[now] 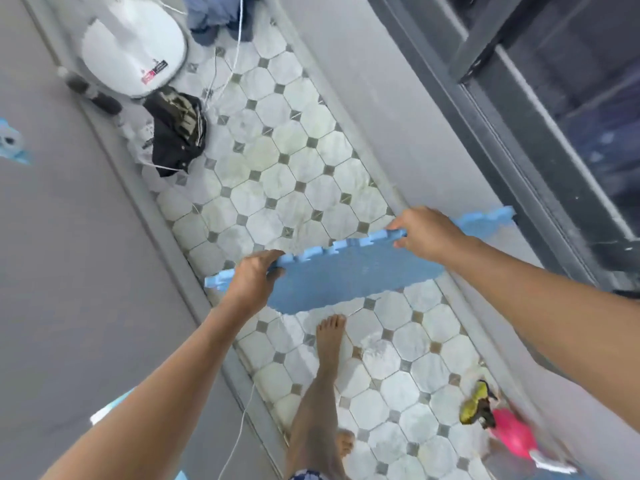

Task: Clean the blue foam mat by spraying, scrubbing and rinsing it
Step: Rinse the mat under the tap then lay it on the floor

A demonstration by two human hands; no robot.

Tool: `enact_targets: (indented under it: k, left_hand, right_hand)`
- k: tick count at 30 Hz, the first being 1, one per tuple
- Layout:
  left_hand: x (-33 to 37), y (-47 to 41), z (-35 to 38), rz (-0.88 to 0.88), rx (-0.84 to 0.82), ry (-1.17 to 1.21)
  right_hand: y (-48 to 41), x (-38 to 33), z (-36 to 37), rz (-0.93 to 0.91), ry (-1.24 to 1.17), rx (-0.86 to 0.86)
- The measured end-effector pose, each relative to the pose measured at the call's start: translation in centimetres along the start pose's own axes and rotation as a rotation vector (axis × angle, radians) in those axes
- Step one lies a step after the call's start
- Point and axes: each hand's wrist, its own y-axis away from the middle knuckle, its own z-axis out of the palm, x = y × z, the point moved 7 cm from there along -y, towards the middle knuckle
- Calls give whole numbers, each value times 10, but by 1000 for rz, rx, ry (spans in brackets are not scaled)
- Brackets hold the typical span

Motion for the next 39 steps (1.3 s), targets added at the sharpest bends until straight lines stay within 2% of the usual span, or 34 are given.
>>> enact_targets:
  k: [7,14,24,28,32,37,39]
  left_hand:
    - [-61,-93,-26,-103,85,-13]
    - [-119,-161,-42,-173,120,-245]
    - [-157,-215,-35,-239,95,-343]
    - [-154,-221,-28,-245,49,-409]
    - [-134,-204,-5,-201,-17,-363]
    - [-73,-138,45,-150,-57,-220]
    - [-42,-102,75,-115,-89,-148]
  right_hand:
    - [-133,-37,-23,-121,215,108]
    - [-249,-77,-14,-137,419,291]
    - [-320,-88,-3,-78,457,321]
    - [-314,-91,20,-29,318,295]
    - [-279,-94,71,13,87,170]
    - [-179,-47,170,78,-352,6]
    - [-120,-16,208,154,-549,-4]
